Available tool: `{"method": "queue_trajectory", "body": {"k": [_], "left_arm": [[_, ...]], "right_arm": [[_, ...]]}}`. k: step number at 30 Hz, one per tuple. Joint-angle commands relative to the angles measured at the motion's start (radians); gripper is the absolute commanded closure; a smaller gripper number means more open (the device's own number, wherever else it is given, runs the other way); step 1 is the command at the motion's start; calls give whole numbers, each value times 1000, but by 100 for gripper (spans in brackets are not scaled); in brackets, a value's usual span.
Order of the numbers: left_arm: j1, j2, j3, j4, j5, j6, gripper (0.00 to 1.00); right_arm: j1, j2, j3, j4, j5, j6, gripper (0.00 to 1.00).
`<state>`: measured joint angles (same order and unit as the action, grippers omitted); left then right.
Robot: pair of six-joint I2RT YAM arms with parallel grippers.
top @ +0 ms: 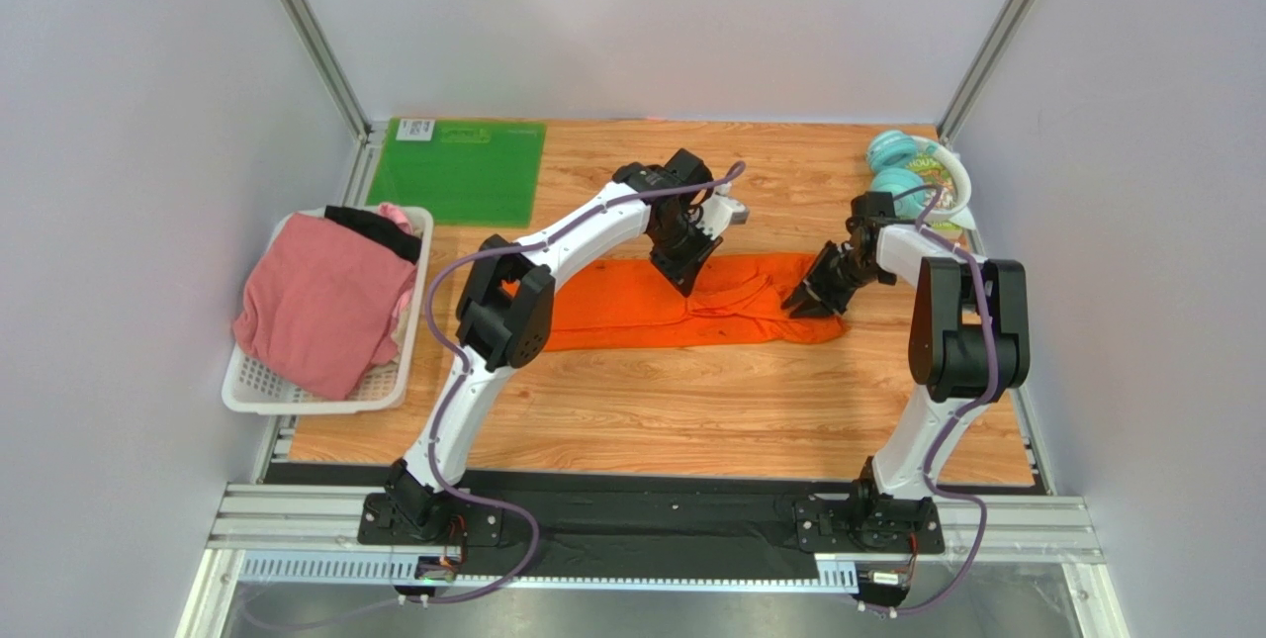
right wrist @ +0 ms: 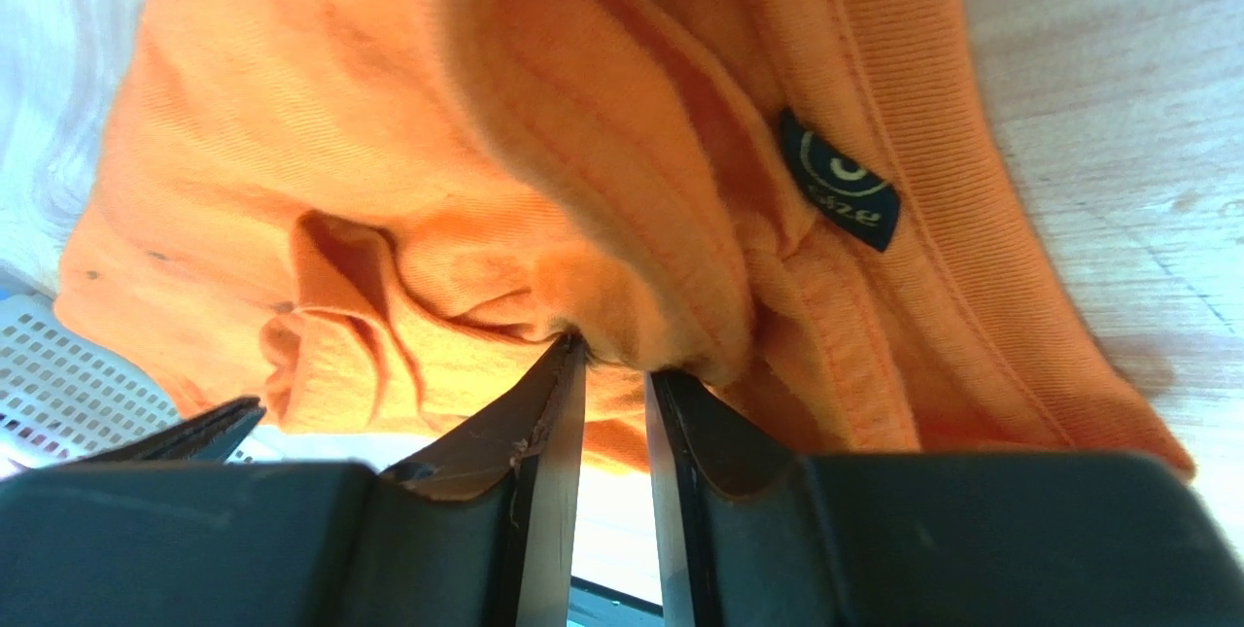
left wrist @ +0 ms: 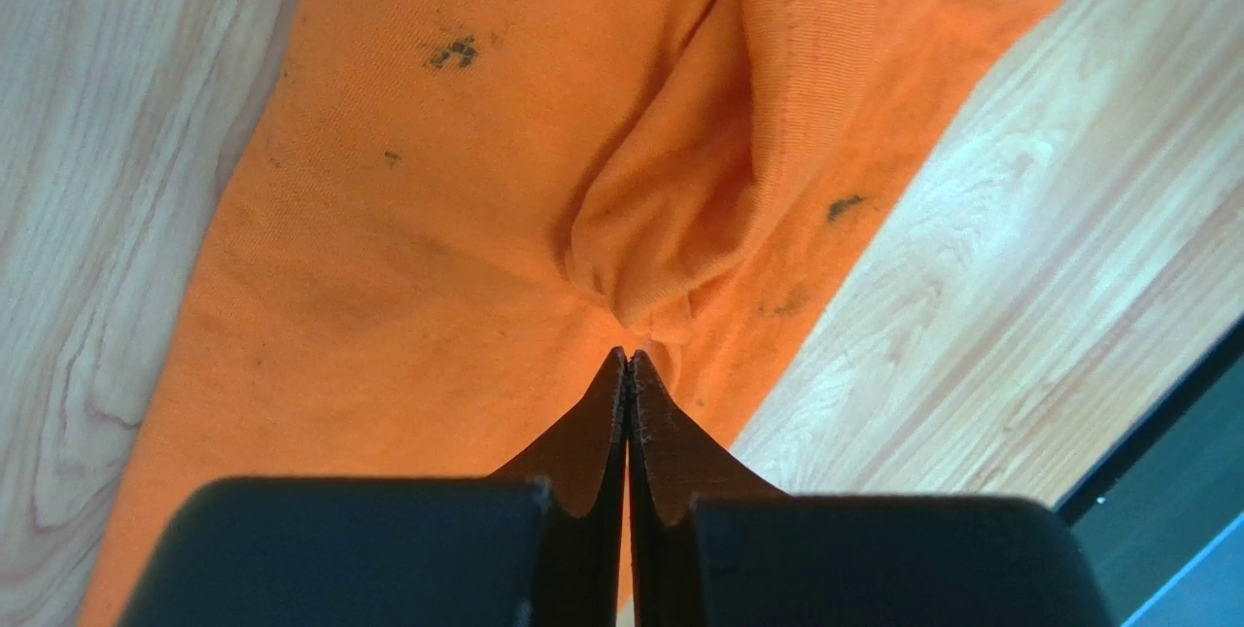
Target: Fold and stack the t-shirts
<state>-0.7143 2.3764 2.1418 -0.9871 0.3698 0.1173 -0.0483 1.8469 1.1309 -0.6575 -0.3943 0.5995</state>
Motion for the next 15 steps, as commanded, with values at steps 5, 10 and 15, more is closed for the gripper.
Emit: {"method": "queue_trajectory", "body": {"k": [5, 10, 15], "left_arm": [[-2, -78, -10, -7, 55, -19, 100], [-5, -80, -48, -7, 75, -41, 98], [-11, -85, -121, 16, 86, -68, 86]], "right_arm": [[10, -35, 82, 134, -208, 74, 67], [13, 47, 151, 144, -236, 83, 65], [16, 69, 194, 127, -255, 89, 65]]}}
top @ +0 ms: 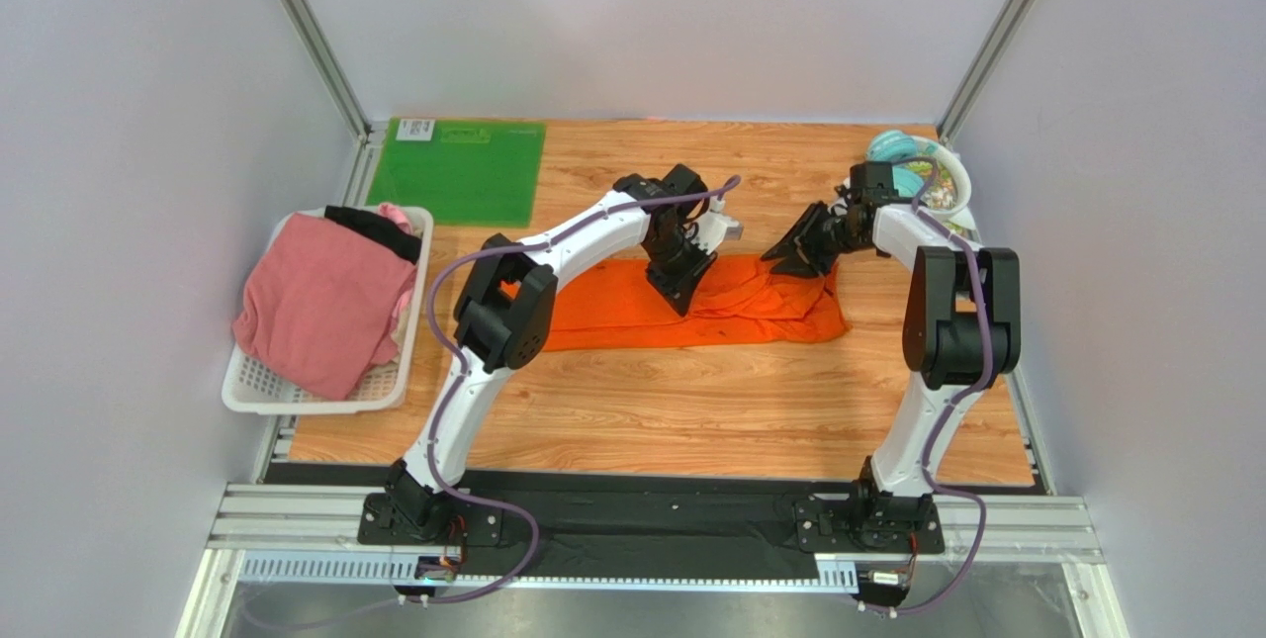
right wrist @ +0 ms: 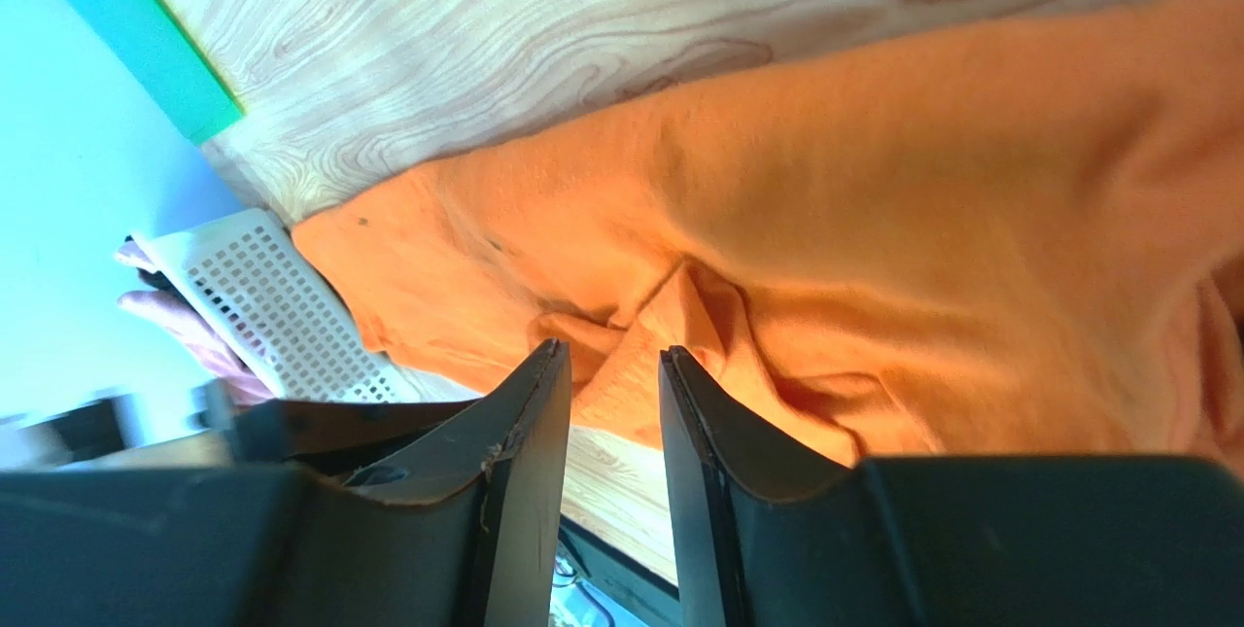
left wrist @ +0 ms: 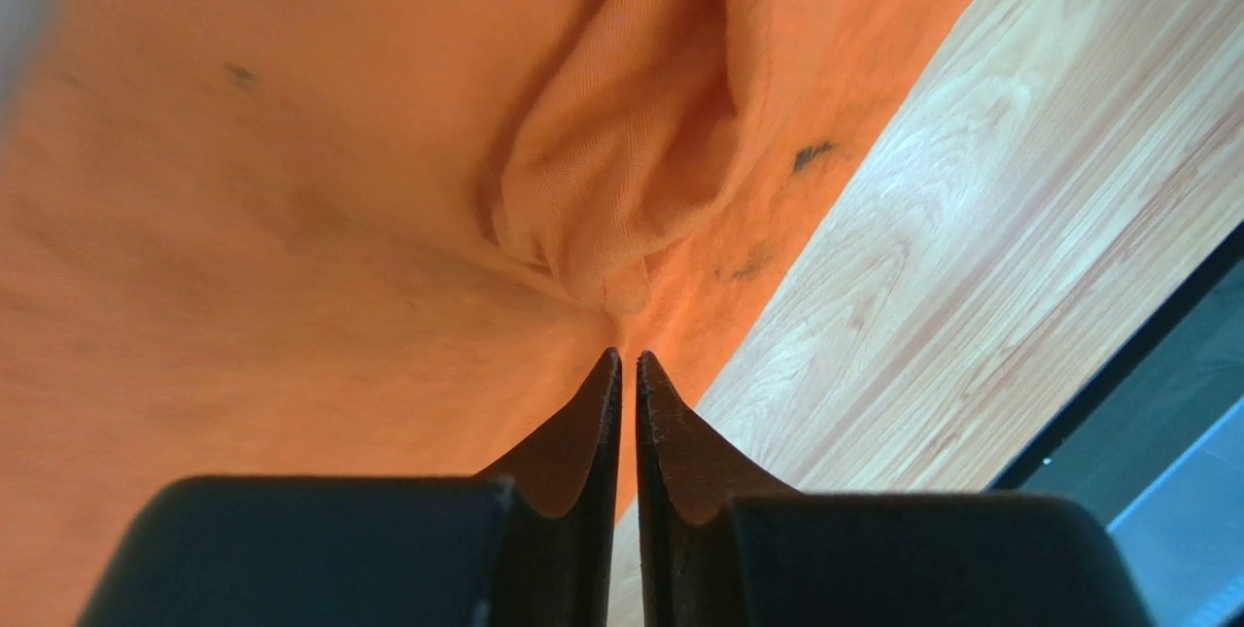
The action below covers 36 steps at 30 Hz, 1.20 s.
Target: Fold and stack the t-shirts
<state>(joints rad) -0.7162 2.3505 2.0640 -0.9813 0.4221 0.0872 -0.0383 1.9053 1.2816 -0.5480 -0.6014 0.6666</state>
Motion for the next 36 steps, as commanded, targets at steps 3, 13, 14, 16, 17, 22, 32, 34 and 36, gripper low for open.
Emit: {"method": "queue_trajectory", "body": {"k": [3, 13, 14, 16, 17, 22, 32, 34, 36], "left_arm": [[-14, -74, -103, 47, 27, -59, 80], [-15, -149, -156, 107, 6, -130, 65], [-15, -160, -163, 116, 3, -136, 63], [-14, -189, -188, 144, -2, -152, 59], [-14, -201, -196, 162, -2, -164, 57], [-14, -212, -222, 199, -14, -205, 53], [-22, -172, -239, 239, -68, -290, 46], [-26, -169, -237, 243, -75, -296, 45], [-26, -168, -231, 243, -80, -300, 45]], "right_arm": [[8, 14, 58, 13, -38, 18, 65], [9, 38, 62, -46, -8, -30, 65], [9, 40, 58, -49, -6, -32, 65], [9, 40, 50, -49, 0, -33, 65], [9, 43, 44, -49, 0, -35, 65], [9, 43, 39, -56, 5, -44, 65], [0, 23, 24, -86, 28, -70, 64], [-2, 29, 24, -86, 25, -71, 64], [-3, 28, 25, -89, 17, -76, 64]]}}
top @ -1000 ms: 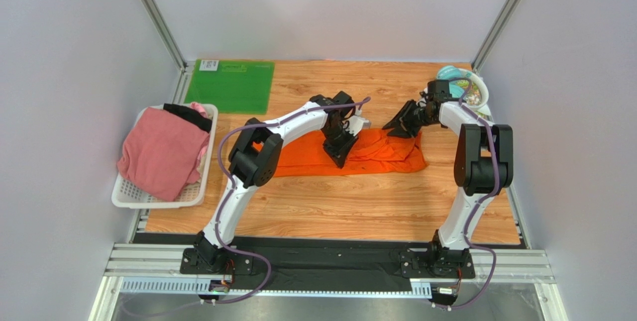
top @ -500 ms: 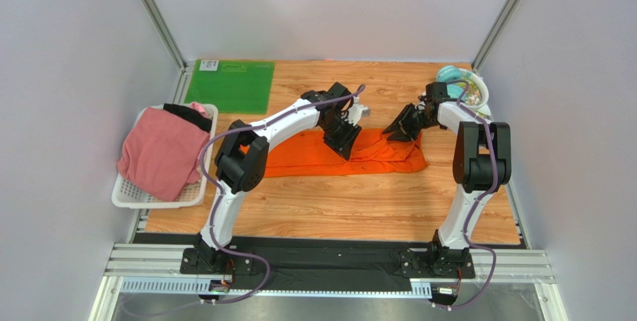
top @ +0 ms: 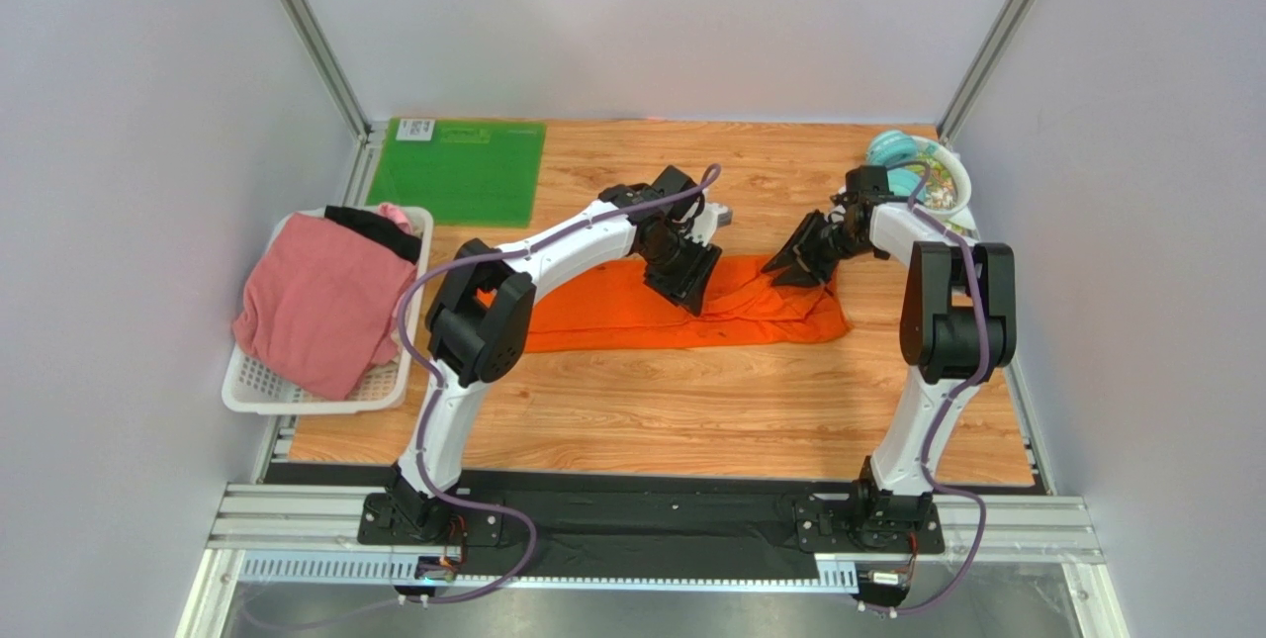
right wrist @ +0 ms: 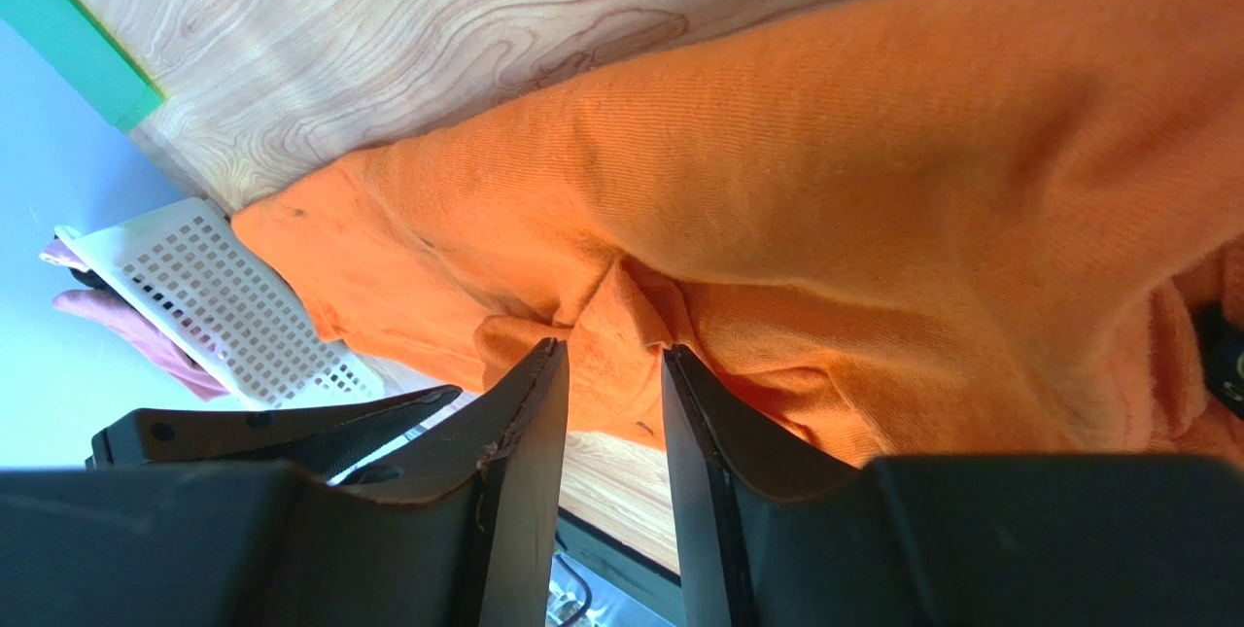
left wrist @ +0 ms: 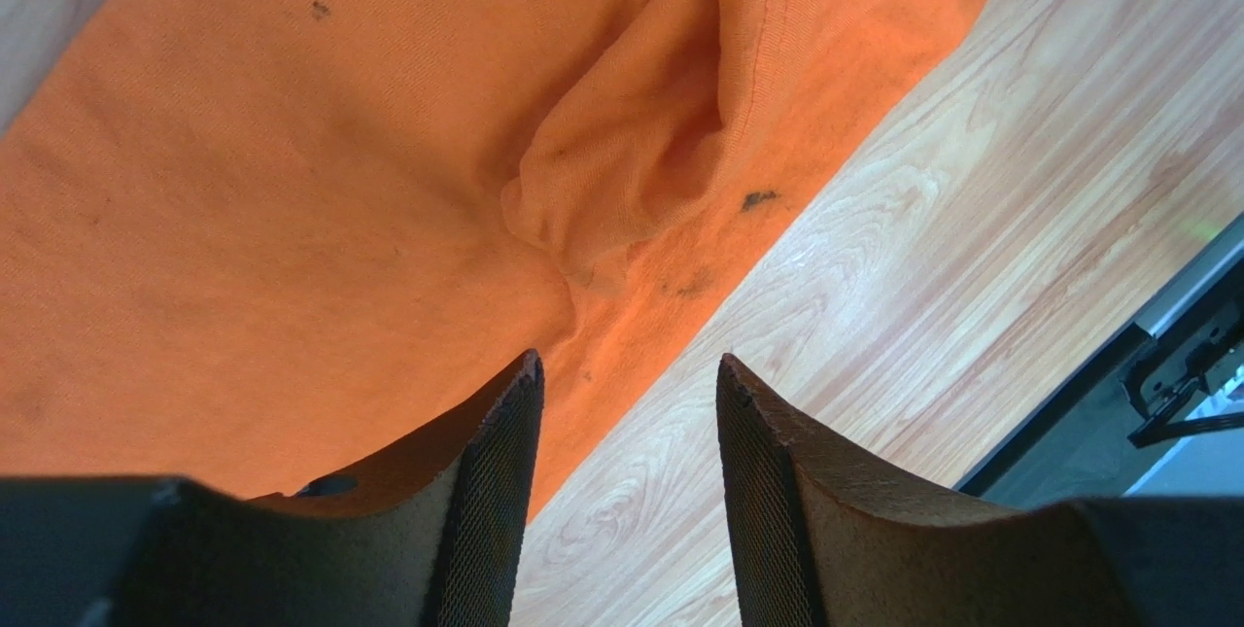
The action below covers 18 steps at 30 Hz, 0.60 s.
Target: Fold and stack the t-shirts
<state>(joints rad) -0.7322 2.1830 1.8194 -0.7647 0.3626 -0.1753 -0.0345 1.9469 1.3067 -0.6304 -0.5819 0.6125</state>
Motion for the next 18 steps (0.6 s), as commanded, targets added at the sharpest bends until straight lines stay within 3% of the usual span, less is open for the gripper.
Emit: {"method": "queue_trajectory", "body": {"k": [1, 11, 18], "left_arm": [[-15, -2, 15, 27, -30, -42, 45], [-38, 20, 24, 28, -53, -72, 45], [-39, 24, 37, 27, -57, -76, 45]], "right_arm": [[-8, -17, -1, -11, -1, -23, 64], [-16, -19, -3, -5, -6, -20, 65], [-16, 3, -7, 26, -24, -3, 71]]}}
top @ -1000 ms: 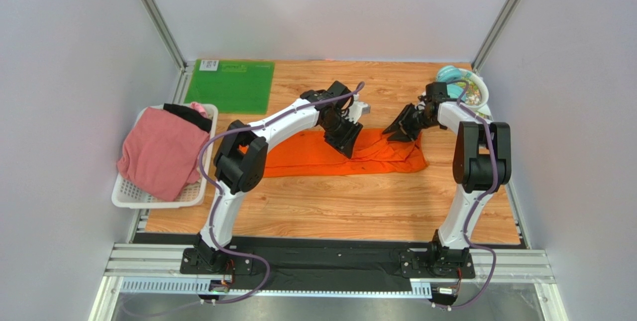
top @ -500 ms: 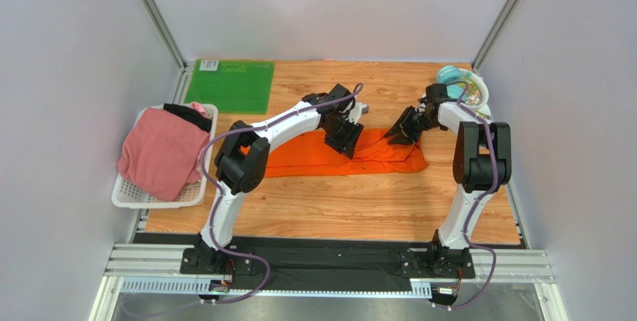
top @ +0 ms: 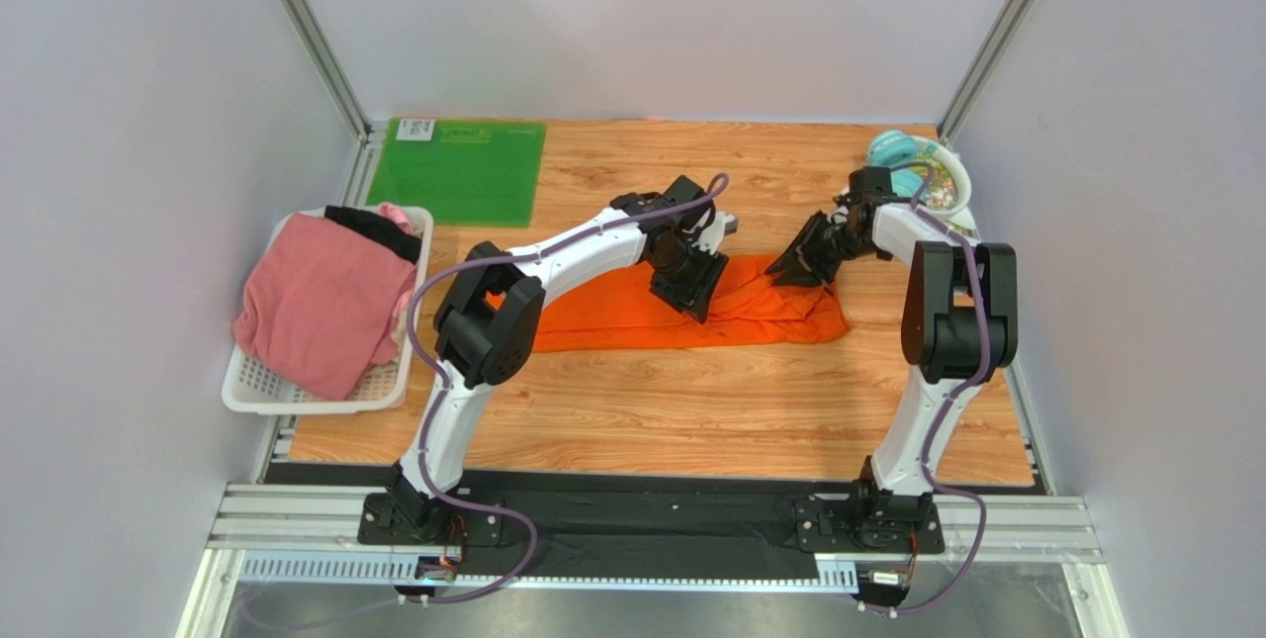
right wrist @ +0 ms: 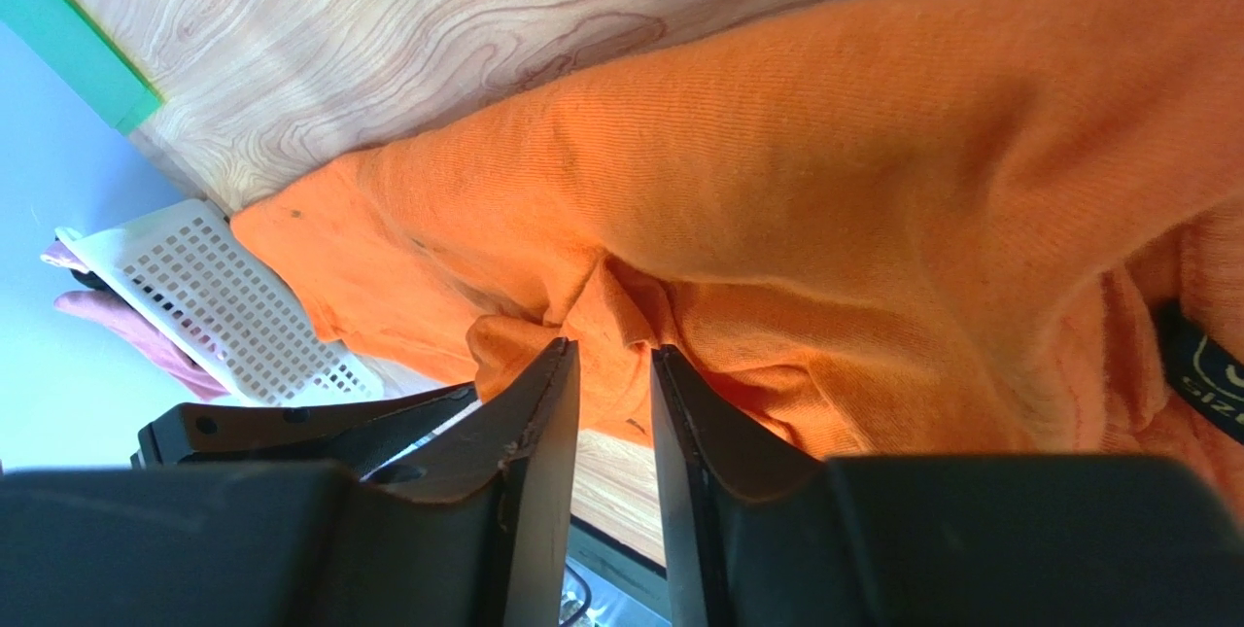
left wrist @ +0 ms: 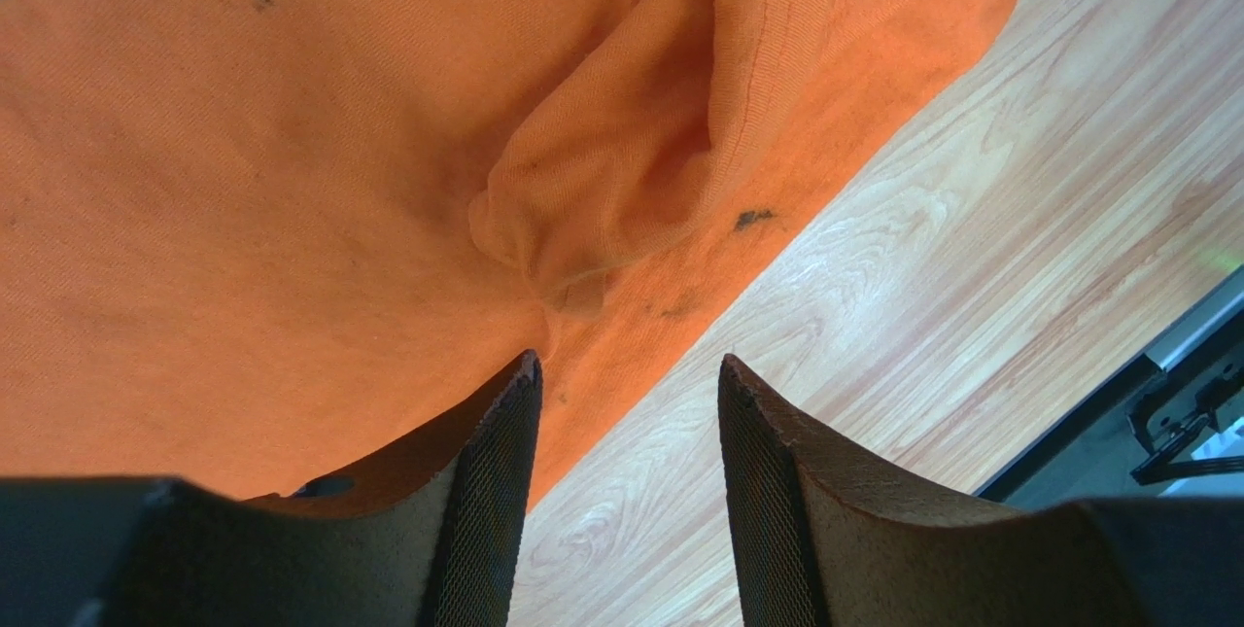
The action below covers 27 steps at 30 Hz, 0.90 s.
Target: Fold and stack the t-shirts
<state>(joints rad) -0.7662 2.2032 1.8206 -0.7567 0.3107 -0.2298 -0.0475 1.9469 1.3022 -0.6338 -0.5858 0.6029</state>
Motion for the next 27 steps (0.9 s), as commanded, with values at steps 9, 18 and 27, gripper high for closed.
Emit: {"method": "queue_trajectory", "body": {"k": [9, 18, 27], "left_arm": [[-5, 27, 60, 11, -15, -39, 44], [-5, 72, 78, 0, -33, -43, 44], [-5, 93, 134, 2, -67, -39, 50]], "right_arm": [[-3, 17, 0, 37, -25, 11, 71], [-3, 15, -6, 40, -26, 14, 72], [-3, 10, -9, 40, -19, 18, 72]]}}
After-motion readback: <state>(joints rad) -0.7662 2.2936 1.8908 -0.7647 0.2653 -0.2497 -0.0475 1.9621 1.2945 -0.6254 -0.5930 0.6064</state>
